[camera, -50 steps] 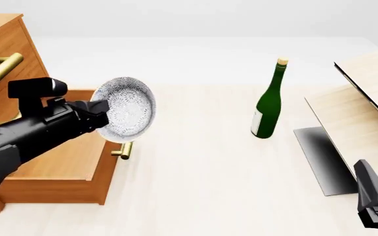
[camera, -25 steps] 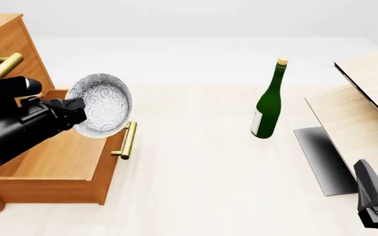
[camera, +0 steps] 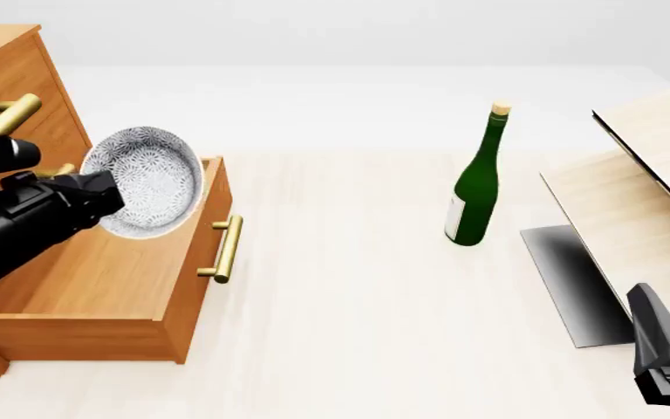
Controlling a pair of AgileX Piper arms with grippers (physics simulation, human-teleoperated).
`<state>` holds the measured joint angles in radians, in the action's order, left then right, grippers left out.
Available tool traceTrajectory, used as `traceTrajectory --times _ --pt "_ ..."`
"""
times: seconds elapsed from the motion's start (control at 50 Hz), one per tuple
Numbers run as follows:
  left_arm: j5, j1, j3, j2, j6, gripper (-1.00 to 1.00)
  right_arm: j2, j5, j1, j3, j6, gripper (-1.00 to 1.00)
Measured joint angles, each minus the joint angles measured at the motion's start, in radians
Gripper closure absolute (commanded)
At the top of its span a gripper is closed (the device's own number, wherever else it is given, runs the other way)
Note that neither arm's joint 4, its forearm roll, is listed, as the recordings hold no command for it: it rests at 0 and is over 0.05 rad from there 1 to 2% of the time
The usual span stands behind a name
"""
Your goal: Put the bowl in the bottom drawer of the cabinet and close it.
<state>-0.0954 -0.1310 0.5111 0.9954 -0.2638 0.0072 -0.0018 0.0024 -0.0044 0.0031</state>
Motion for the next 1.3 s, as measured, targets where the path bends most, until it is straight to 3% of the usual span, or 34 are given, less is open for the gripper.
traceTrajectory --times 0.56,1.3 --pt "-0.041 0.099 -0.021 0.023 0.029 1.00 0.000 0.000 0.001 0.000 0.001 -1.00" --pt "-0.132 0.135 -0.061 0.122 0.073 1.00 0.000 0.000 0.001 0.000 0.001 -1.00"
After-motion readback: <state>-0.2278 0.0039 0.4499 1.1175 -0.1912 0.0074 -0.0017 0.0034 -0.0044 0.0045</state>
